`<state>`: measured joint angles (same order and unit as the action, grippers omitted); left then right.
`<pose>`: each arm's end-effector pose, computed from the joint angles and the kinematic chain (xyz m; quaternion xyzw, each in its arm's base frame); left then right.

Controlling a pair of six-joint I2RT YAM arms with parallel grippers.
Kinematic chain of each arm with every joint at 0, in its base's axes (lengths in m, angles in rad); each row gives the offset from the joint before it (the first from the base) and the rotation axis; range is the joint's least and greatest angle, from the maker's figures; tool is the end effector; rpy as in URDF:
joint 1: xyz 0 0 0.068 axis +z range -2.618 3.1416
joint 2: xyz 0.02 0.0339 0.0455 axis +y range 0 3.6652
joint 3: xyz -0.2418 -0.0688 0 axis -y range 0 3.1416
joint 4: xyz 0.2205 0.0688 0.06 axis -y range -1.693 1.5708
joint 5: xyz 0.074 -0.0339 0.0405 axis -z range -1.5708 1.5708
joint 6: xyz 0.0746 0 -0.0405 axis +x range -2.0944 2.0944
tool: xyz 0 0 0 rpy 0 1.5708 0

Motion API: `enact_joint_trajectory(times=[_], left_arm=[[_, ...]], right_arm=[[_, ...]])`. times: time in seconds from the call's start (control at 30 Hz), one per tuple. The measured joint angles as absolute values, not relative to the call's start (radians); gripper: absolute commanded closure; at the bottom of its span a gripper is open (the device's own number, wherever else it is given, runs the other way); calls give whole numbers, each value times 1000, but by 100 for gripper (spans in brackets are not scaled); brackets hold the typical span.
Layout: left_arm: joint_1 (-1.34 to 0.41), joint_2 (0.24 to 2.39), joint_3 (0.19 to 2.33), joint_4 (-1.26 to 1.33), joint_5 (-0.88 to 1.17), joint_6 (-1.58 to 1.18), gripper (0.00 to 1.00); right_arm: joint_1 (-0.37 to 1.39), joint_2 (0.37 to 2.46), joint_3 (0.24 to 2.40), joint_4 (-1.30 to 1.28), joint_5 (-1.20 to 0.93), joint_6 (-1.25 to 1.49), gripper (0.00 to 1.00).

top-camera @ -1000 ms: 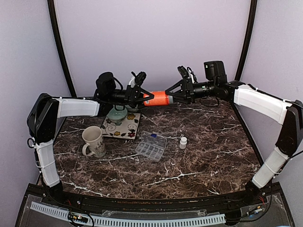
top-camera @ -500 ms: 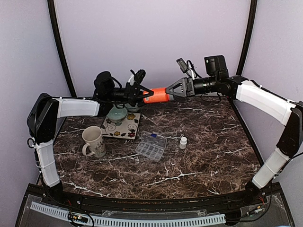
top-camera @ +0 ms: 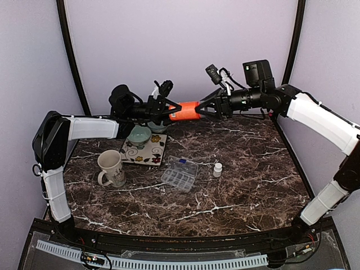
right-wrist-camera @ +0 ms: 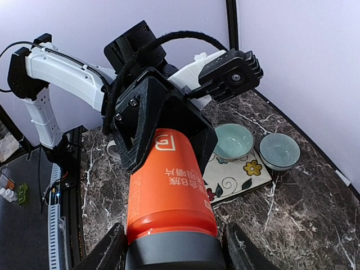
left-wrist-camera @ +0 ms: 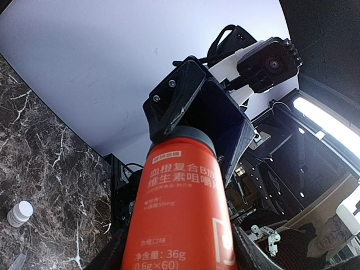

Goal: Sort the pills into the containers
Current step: Unscrew the lid of the pill bottle.

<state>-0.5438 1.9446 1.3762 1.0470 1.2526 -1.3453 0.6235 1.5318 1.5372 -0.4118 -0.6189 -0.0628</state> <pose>0.3166 -0.2742 0.3153 0.2971 0.5829 -0.7394 0.1591 0.2626 0.2421 0.3630 -0.4254 0.6929 0.3893 0.4329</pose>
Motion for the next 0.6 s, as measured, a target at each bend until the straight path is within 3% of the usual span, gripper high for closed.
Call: enact_joint_trajectory(times=[0.6], left_arm=[[-548,1946,1377,1144,1249,-1484,95]], right_arm=[[634,1516,1541,-396,-604,-93,73]])
